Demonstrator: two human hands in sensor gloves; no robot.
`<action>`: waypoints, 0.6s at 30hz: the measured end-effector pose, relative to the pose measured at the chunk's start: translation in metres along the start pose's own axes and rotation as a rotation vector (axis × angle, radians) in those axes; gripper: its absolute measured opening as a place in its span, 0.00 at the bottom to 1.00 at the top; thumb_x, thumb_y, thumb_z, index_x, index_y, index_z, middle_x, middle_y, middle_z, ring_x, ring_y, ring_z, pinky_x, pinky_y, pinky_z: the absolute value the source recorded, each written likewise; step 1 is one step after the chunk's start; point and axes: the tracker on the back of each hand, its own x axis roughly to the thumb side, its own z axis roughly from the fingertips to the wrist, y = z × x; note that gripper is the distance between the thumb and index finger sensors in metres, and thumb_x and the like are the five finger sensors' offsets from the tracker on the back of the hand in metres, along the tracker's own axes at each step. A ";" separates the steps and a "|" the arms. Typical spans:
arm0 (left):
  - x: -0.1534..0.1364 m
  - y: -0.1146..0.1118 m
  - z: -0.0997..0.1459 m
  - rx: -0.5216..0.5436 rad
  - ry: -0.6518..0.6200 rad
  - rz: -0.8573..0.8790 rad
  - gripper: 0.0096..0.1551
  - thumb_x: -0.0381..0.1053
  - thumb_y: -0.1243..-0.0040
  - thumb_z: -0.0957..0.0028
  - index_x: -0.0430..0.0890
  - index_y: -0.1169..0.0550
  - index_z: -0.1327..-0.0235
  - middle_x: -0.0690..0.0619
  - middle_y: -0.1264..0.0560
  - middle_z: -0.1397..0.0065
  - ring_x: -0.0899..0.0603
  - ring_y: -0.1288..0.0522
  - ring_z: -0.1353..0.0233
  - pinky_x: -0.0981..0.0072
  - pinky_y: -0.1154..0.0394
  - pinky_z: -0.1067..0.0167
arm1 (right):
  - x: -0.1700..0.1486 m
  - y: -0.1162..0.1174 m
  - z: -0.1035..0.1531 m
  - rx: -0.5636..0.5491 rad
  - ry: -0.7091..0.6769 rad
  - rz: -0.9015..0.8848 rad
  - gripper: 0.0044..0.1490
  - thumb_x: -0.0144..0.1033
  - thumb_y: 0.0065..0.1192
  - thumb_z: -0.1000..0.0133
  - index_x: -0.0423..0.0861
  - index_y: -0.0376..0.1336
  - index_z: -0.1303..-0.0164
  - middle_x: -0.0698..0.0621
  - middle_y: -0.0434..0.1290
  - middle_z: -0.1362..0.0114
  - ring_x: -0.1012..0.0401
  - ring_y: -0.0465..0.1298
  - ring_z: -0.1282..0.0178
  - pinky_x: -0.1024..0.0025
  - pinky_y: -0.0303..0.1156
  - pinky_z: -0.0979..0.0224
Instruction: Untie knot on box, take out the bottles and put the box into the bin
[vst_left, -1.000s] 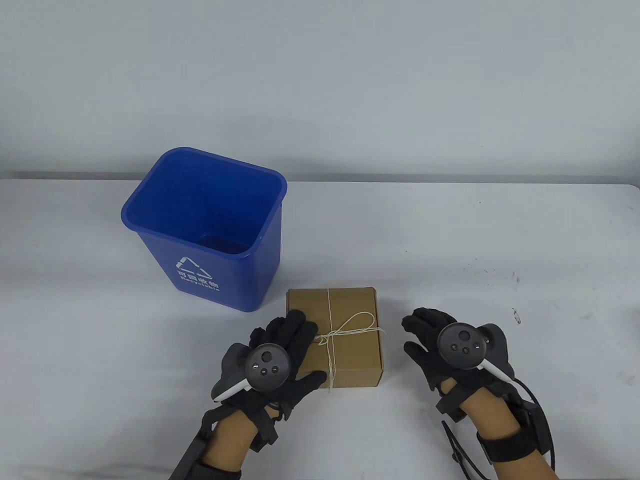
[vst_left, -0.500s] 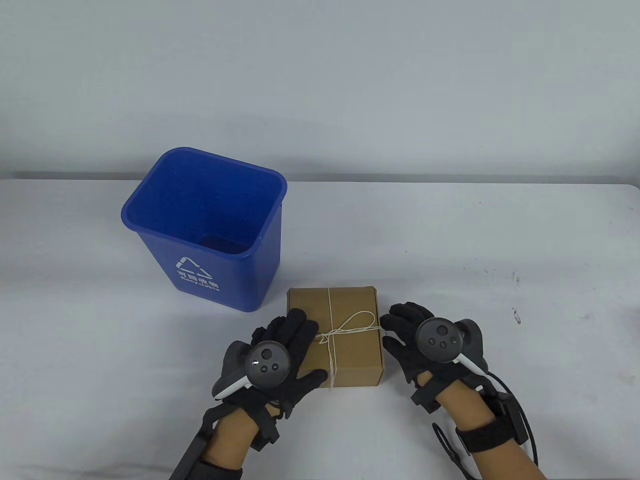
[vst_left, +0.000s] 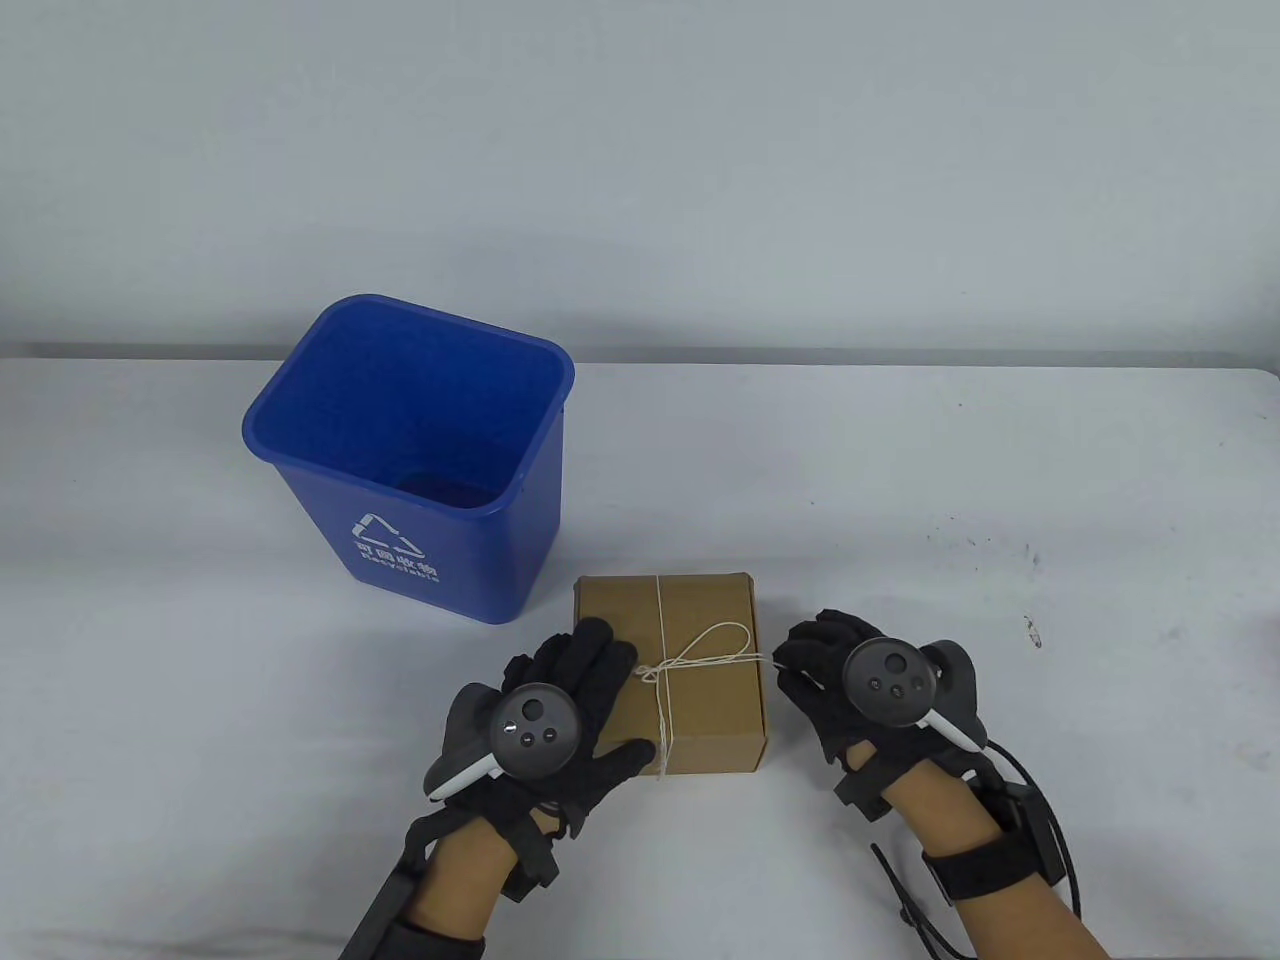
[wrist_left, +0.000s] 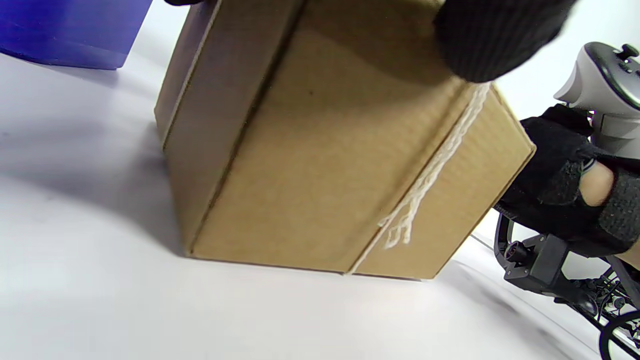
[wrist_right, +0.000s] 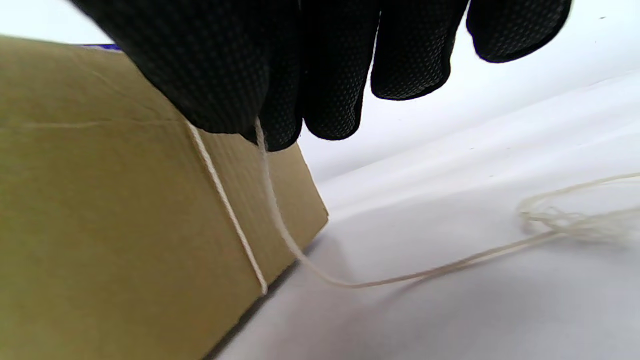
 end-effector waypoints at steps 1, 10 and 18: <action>0.000 0.000 0.000 0.000 0.001 0.000 0.56 0.72 0.49 0.48 0.55 0.60 0.18 0.50 0.69 0.15 0.20 0.57 0.18 0.16 0.59 0.30 | -0.002 0.000 0.000 0.007 0.005 0.009 0.22 0.41 0.66 0.47 0.47 0.73 0.46 0.47 0.72 0.31 0.39 0.66 0.27 0.32 0.58 0.31; -0.001 -0.001 0.001 0.000 0.003 0.011 0.56 0.72 0.49 0.49 0.56 0.60 0.18 0.51 0.69 0.15 0.20 0.57 0.18 0.16 0.59 0.30 | -0.019 -0.002 0.003 0.049 0.051 0.036 0.22 0.41 0.66 0.47 0.47 0.73 0.46 0.47 0.73 0.32 0.39 0.67 0.27 0.32 0.59 0.31; -0.002 -0.001 0.002 -0.001 0.006 0.010 0.56 0.72 0.49 0.49 0.56 0.61 0.18 0.51 0.69 0.15 0.20 0.57 0.18 0.16 0.59 0.30 | -0.033 -0.003 0.003 0.079 0.116 0.099 0.22 0.40 0.66 0.47 0.46 0.73 0.46 0.47 0.73 0.32 0.38 0.67 0.28 0.32 0.59 0.31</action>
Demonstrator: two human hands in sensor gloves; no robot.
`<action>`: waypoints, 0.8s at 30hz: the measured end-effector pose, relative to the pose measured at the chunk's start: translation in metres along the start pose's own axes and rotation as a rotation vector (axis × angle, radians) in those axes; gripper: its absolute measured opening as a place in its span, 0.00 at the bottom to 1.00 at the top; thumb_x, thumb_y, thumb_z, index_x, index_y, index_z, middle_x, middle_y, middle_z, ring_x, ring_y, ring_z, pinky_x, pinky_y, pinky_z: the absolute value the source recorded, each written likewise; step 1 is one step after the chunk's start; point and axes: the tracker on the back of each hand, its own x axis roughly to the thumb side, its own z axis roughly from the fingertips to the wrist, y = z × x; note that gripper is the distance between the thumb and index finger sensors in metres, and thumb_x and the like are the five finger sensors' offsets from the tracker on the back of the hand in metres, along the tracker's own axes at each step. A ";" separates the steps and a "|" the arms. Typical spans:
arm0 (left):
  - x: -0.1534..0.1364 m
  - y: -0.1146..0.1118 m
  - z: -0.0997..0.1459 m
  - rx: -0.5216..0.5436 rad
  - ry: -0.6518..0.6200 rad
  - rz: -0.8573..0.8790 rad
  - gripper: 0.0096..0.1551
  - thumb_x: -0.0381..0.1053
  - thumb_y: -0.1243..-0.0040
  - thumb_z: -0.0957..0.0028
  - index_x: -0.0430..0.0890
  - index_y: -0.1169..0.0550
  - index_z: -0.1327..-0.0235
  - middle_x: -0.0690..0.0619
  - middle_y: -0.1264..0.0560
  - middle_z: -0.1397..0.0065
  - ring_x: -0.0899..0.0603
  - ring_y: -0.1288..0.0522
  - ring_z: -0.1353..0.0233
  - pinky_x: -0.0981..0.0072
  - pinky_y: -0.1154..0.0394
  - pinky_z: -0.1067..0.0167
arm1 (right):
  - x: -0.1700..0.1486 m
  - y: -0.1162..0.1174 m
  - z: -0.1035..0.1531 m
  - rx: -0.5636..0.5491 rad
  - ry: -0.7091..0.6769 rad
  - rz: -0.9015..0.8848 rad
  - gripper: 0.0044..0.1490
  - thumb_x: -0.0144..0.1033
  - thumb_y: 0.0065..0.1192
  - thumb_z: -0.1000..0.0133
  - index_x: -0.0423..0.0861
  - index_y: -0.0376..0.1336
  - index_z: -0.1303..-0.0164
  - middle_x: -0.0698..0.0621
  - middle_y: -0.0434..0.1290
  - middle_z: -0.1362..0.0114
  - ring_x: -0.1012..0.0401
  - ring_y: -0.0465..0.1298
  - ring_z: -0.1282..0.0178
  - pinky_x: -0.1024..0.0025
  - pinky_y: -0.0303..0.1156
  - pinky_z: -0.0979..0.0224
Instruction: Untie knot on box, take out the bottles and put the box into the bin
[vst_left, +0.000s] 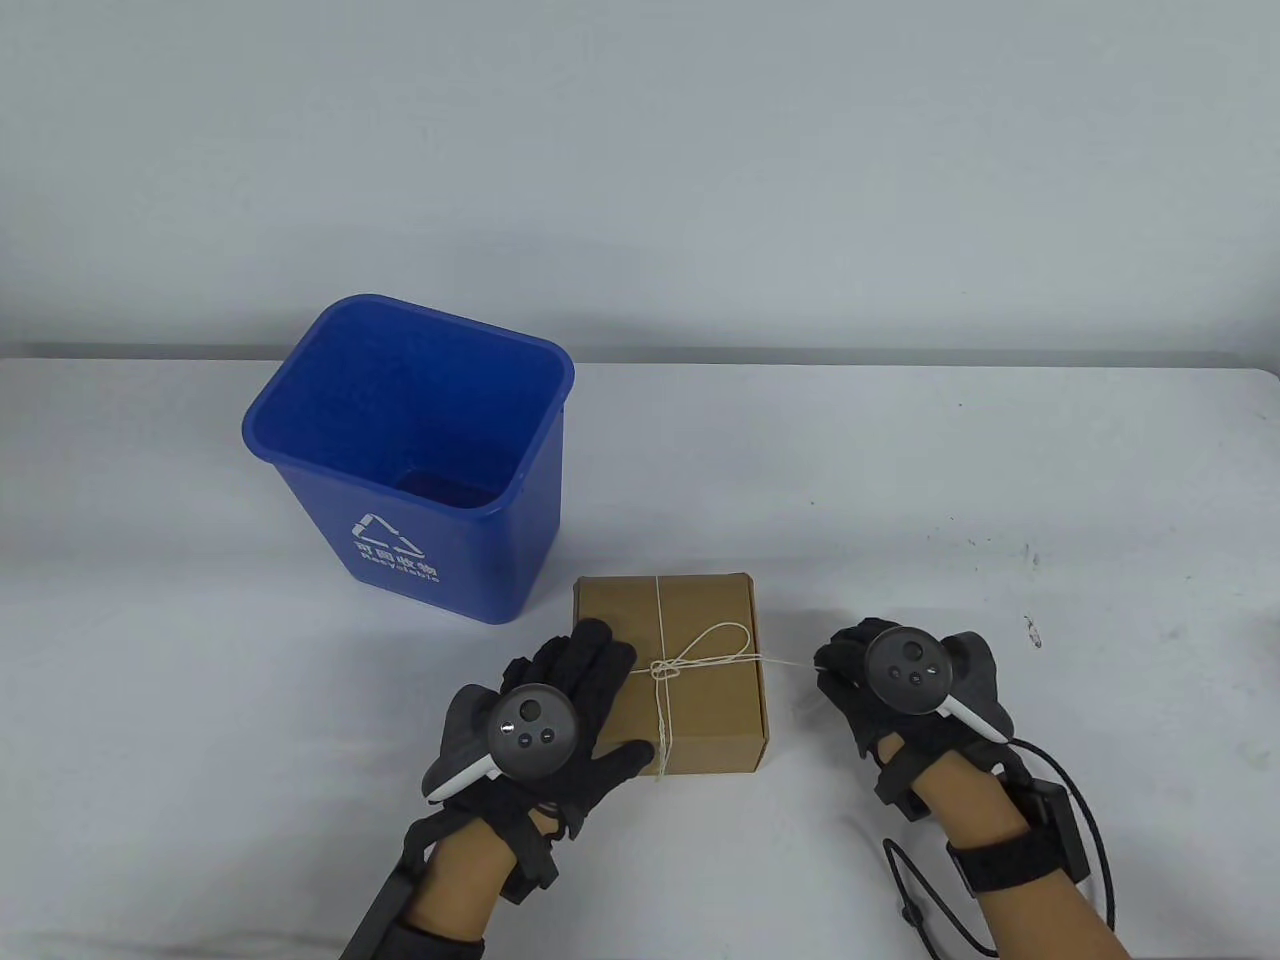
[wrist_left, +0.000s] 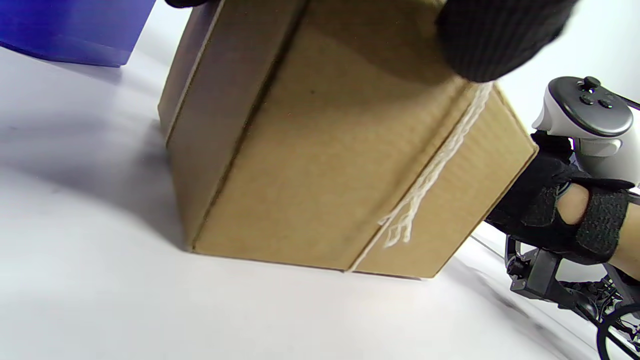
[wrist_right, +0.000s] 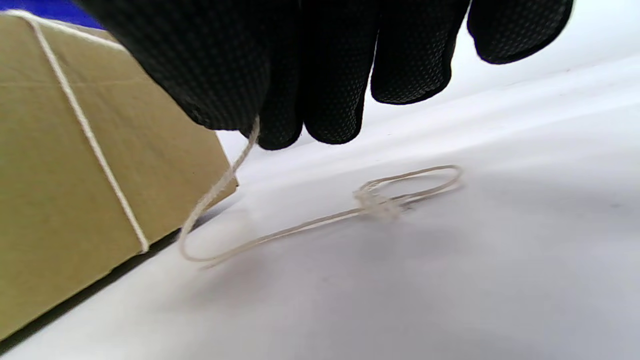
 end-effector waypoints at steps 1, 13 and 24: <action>0.000 0.000 0.000 0.000 0.000 0.000 0.56 0.72 0.49 0.49 0.56 0.61 0.18 0.52 0.69 0.15 0.20 0.57 0.18 0.16 0.59 0.29 | -0.002 -0.001 0.000 0.003 0.008 0.003 0.22 0.40 0.66 0.47 0.46 0.73 0.46 0.47 0.73 0.32 0.39 0.67 0.28 0.32 0.59 0.31; -0.001 0.000 0.000 -0.002 0.001 0.000 0.56 0.72 0.49 0.49 0.56 0.61 0.18 0.52 0.69 0.15 0.20 0.56 0.18 0.16 0.59 0.29 | -0.028 -0.007 0.001 0.002 0.129 -0.012 0.22 0.40 0.66 0.47 0.46 0.73 0.46 0.46 0.73 0.32 0.38 0.67 0.28 0.32 0.59 0.31; -0.001 0.000 0.000 0.000 0.002 0.002 0.56 0.72 0.49 0.49 0.56 0.61 0.18 0.51 0.69 0.15 0.20 0.56 0.18 0.16 0.59 0.29 | -0.048 -0.005 0.002 0.035 0.222 -0.002 0.21 0.40 0.66 0.47 0.46 0.74 0.47 0.46 0.74 0.33 0.38 0.67 0.28 0.32 0.59 0.32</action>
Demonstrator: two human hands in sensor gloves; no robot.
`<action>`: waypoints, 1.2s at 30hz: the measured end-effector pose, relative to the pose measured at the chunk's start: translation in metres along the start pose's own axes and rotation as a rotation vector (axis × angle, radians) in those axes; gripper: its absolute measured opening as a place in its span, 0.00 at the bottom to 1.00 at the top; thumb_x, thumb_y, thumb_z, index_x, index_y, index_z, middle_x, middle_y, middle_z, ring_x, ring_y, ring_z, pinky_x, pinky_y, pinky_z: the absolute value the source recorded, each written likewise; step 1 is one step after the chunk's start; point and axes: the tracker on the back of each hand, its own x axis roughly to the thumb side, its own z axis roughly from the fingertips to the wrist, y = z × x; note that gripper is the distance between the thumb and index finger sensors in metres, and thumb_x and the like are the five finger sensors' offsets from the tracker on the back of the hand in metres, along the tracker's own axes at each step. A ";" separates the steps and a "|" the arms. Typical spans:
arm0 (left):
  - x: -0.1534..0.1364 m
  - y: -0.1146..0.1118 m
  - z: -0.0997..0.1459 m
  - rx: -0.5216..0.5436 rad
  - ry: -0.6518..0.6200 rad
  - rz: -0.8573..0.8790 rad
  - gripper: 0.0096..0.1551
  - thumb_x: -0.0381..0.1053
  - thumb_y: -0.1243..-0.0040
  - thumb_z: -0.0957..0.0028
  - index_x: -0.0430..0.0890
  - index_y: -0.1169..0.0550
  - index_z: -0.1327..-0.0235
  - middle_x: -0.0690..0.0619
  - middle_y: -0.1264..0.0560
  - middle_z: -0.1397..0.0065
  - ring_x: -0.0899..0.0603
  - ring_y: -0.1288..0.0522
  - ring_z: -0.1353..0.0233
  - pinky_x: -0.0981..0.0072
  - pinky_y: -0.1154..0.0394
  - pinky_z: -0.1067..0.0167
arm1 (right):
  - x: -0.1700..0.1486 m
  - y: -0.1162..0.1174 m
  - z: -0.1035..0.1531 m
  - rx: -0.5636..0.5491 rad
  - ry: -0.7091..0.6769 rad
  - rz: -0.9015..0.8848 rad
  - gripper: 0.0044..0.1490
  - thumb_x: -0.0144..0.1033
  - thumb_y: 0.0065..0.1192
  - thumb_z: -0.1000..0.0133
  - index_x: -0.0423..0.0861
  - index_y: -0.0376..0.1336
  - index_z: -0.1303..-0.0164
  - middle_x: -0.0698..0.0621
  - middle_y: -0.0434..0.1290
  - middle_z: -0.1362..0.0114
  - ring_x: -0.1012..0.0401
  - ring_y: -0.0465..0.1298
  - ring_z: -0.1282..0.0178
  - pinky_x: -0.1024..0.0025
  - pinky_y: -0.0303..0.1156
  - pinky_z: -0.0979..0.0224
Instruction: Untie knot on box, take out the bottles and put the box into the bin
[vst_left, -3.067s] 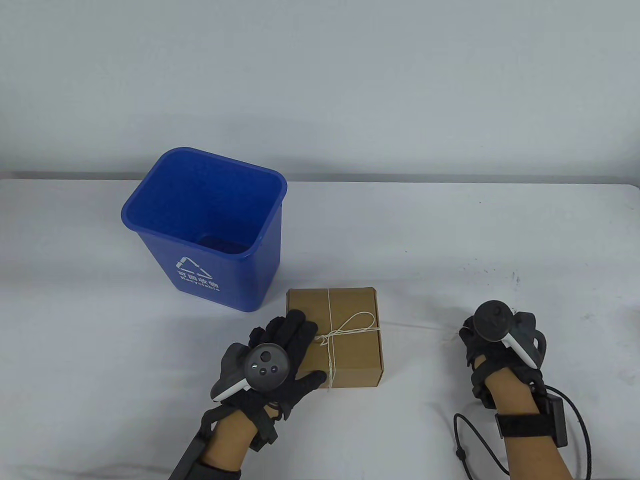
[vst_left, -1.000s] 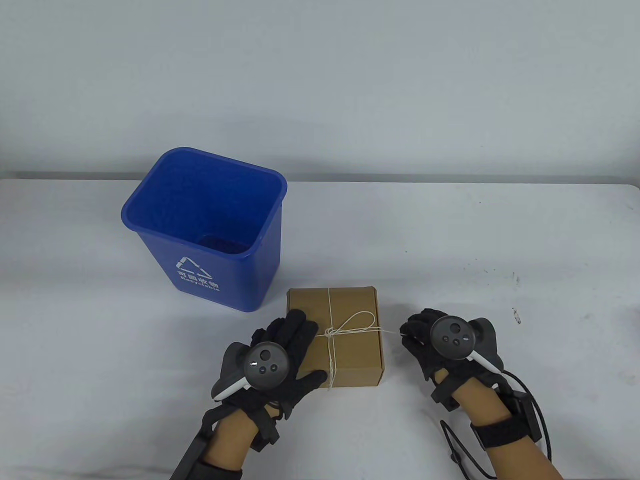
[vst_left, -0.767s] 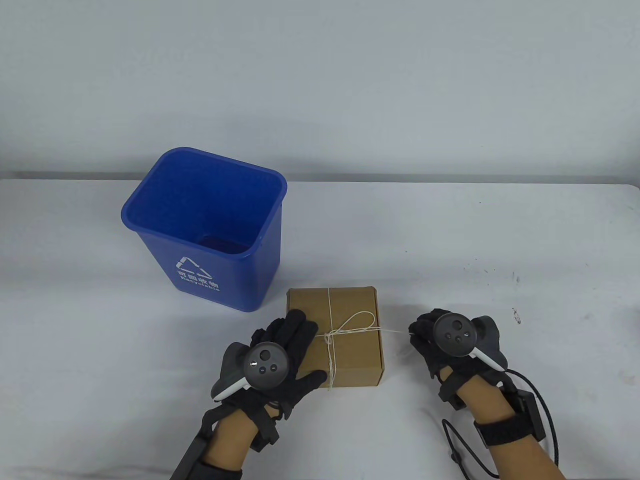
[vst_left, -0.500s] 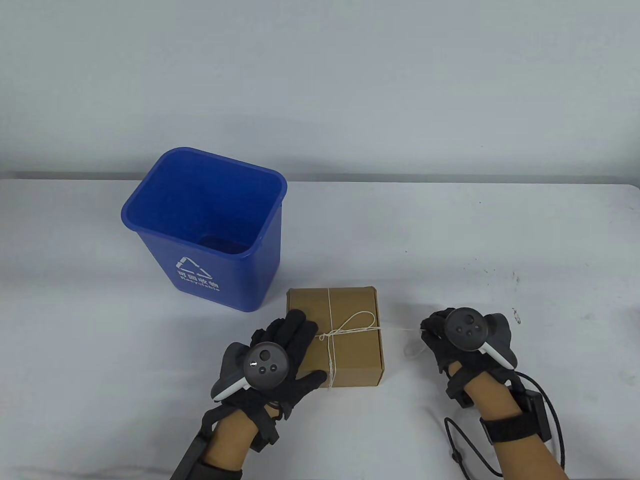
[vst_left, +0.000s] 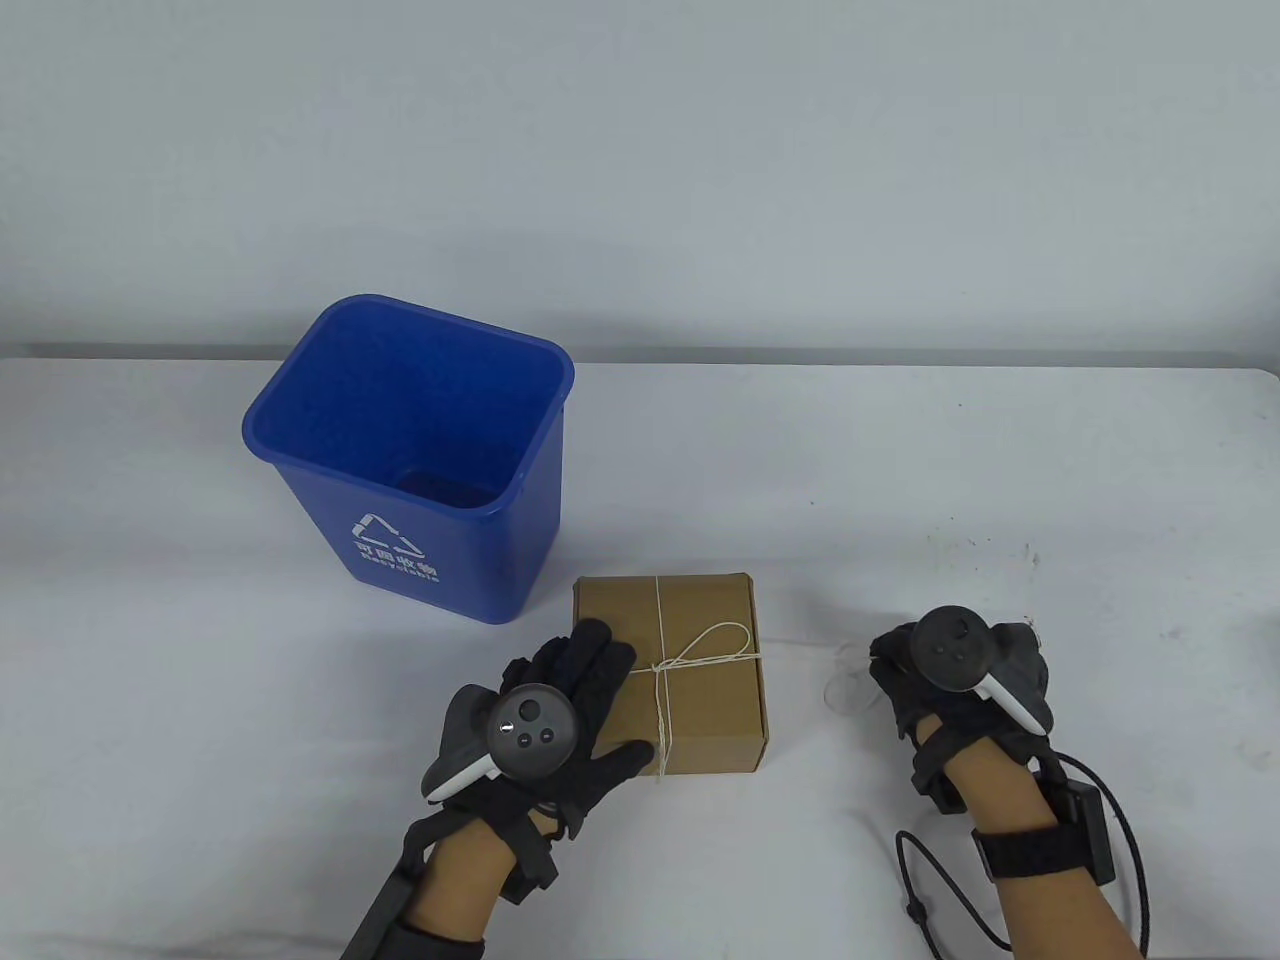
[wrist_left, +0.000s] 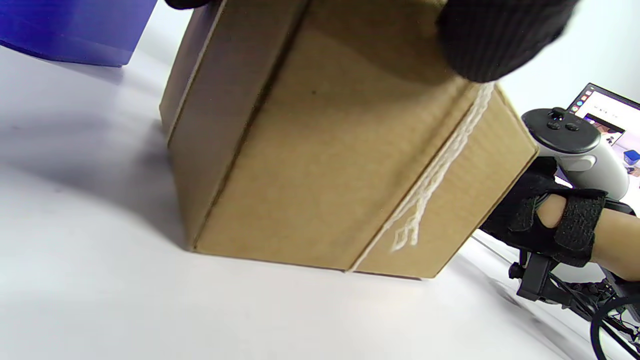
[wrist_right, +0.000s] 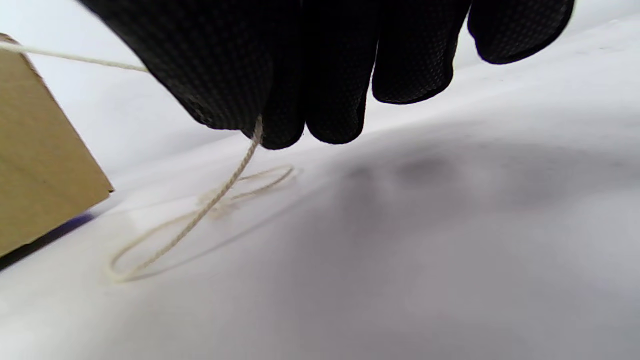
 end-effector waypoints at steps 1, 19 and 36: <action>0.000 0.000 0.000 0.000 0.000 0.001 0.56 0.72 0.49 0.49 0.56 0.61 0.18 0.52 0.69 0.15 0.20 0.56 0.18 0.16 0.59 0.29 | -0.002 0.001 -0.001 0.004 0.010 -0.001 0.21 0.40 0.66 0.47 0.46 0.74 0.47 0.46 0.74 0.33 0.38 0.67 0.28 0.32 0.59 0.32; 0.000 0.000 -0.001 -0.001 0.007 0.004 0.56 0.73 0.49 0.49 0.57 0.60 0.18 0.53 0.69 0.15 0.21 0.56 0.17 0.17 0.58 0.29 | -0.011 0.003 -0.005 0.039 0.071 0.083 0.20 0.40 0.66 0.47 0.48 0.75 0.48 0.48 0.72 0.33 0.38 0.67 0.28 0.33 0.59 0.31; 0.000 0.000 -0.001 0.003 0.010 -0.003 0.56 0.73 0.49 0.49 0.57 0.61 0.18 0.53 0.69 0.15 0.22 0.55 0.17 0.17 0.58 0.29 | -0.017 0.001 -0.005 0.018 0.138 0.095 0.20 0.39 0.66 0.48 0.49 0.74 0.49 0.50 0.71 0.35 0.41 0.68 0.28 0.37 0.63 0.32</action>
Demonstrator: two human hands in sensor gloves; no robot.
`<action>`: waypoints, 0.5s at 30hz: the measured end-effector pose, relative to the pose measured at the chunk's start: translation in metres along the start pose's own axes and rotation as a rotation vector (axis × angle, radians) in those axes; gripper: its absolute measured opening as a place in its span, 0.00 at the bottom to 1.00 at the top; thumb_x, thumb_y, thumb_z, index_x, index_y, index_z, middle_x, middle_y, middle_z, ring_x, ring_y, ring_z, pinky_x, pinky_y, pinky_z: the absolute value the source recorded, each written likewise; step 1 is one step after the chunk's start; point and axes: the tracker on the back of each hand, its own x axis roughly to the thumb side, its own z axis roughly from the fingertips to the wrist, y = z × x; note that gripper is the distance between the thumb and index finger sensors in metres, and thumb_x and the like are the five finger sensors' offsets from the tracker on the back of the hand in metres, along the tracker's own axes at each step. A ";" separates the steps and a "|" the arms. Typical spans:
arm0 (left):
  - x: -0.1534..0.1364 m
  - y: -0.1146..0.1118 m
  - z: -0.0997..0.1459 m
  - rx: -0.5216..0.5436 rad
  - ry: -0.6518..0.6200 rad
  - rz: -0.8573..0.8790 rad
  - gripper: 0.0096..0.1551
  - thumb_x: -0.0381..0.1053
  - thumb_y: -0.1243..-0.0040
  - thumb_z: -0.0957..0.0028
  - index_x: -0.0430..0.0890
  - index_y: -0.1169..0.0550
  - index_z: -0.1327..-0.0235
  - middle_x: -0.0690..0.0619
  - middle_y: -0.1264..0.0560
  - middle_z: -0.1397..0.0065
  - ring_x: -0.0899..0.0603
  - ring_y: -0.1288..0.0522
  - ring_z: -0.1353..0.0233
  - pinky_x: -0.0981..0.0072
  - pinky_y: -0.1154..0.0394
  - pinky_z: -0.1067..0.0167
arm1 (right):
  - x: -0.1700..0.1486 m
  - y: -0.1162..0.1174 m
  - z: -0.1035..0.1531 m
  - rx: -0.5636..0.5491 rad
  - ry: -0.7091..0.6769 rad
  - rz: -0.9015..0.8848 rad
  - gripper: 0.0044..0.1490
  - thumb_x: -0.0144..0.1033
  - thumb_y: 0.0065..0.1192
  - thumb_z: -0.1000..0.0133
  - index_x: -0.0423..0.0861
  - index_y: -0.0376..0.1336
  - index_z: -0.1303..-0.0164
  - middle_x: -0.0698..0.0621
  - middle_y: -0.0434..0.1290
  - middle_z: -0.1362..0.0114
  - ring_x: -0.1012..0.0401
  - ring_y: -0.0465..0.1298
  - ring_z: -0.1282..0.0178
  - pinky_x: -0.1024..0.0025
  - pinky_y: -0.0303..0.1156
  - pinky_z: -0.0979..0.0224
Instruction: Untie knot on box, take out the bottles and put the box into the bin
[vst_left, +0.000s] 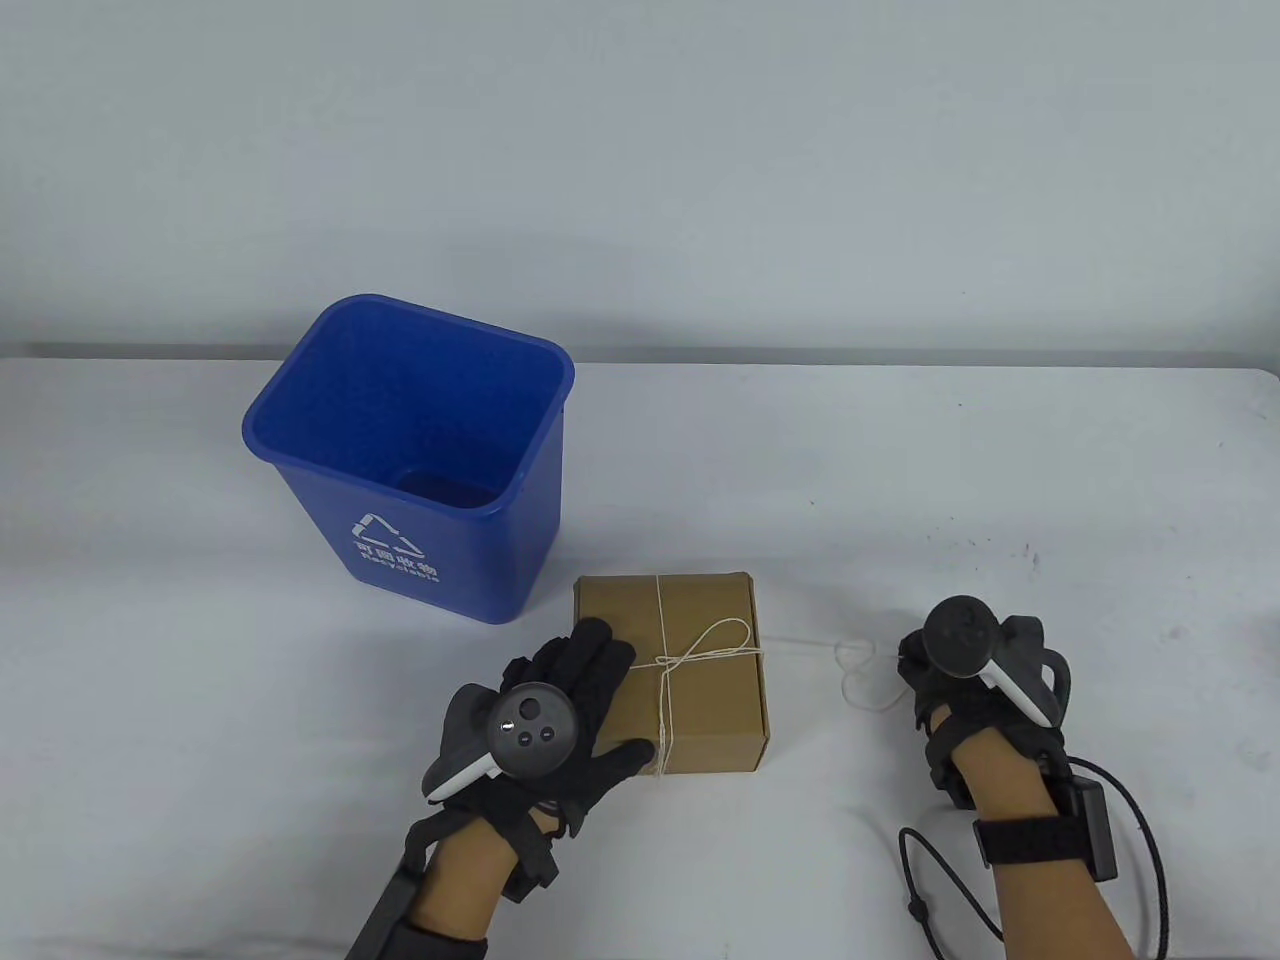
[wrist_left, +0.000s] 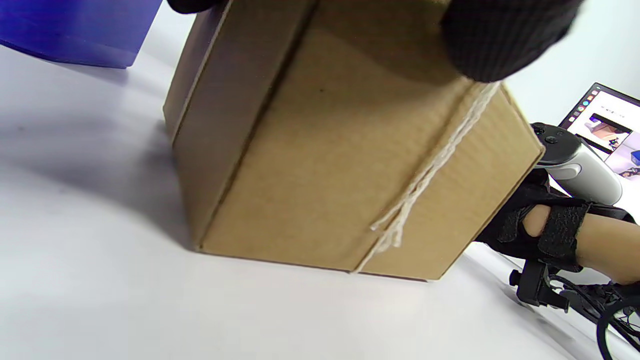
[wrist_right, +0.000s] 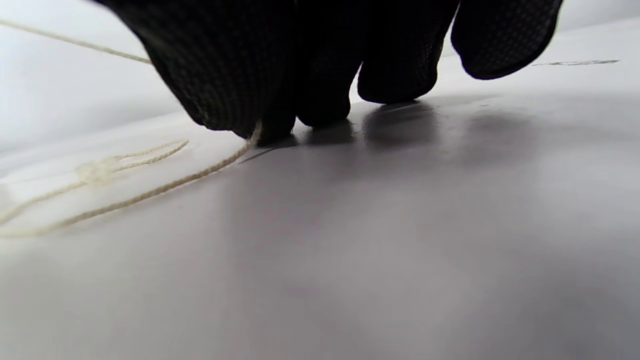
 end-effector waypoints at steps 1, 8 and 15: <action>0.000 0.000 0.000 0.000 -0.001 0.001 0.56 0.73 0.49 0.49 0.57 0.61 0.18 0.53 0.69 0.15 0.22 0.56 0.17 0.17 0.58 0.29 | 0.001 0.000 0.000 0.005 -0.001 0.009 0.20 0.40 0.66 0.48 0.49 0.74 0.49 0.50 0.71 0.34 0.41 0.68 0.28 0.37 0.63 0.32; 0.000 0.000 0.000 0.003 -0.003 -0.004 0.56 0.73 0.49 0.49 0.56 0.61 0.18 0.52 0.69 0.15 0.21 0.55 0.17 0.17 0.58 0.29 | -0.004 -0.004 0.003 0.057 -0.021 -0.067 0.25 0.35 0.63 0.47 0.45 0.69 0.38 0.45 0.68 0.29 0.38 0.66 0.28 0.35 0.61 0.32; 0.001 0.000 0.000 -0.007 0.000 -0.001 0.56 0.72 0.49 0.49 0.56 0.61 0.18 0.52 0.69 0.15 0.21 0.56 0.18 0.17 0.59 0.29 | 0.017 -0.028 0.021 -0.088 -0.166 -0.216 0.30 0.39 0.62 0.46 0.43 0.65 0.33 0.43 0.65 0.26 0.37 0.64 0.26 0.34 0.60 0.31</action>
